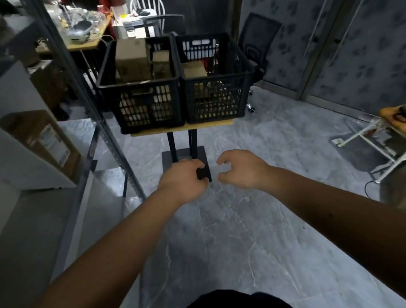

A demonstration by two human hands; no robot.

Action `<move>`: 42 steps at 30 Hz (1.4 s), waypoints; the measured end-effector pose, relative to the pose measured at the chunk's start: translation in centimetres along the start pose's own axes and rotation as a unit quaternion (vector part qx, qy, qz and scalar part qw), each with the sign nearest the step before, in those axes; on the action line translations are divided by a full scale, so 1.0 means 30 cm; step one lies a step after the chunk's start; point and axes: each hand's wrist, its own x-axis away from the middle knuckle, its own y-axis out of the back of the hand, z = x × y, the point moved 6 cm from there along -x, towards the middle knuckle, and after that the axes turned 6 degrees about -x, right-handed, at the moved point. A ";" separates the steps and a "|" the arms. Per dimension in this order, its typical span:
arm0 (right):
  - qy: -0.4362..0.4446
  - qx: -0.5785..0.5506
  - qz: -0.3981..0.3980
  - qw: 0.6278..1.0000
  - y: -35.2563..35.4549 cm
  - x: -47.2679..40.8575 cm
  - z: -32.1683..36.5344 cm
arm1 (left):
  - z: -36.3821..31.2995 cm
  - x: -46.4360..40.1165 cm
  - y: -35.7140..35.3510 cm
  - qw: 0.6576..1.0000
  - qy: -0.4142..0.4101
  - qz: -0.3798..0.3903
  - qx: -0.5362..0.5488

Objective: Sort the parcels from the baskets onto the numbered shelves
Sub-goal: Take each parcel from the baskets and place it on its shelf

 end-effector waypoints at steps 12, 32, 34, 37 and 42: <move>-0.003 0.000 -0.024 1.000 0.208 -0.430 -0.074 | -0.039 -0.480 0.168 0.998 -0.044 -0.017 -0.035; 0.091 -0.085 -0.020 0.992 0.808 -1.345 -0.185 | -0.117 -1.376 0.494 0.992 0.051 -0.097 0.058; 0.084 -0.093 -0.028 0.992 0.841 -1.430 -0.202 | -0.093 -1.456 0.500 0.990 0.075 -0.090 0.077; 0.068 -0.092 -0.014 0.993 0.859 -1.566 -0.238 | -0.037 -1.591 0.497 0.988 0.119 -0.063 0.080; 0.040 -0.071 0.007 0.997 0.845 -1.797 -0.269 | 0.072 -1.840 0.443 0.984 0.163 -0.003 0.071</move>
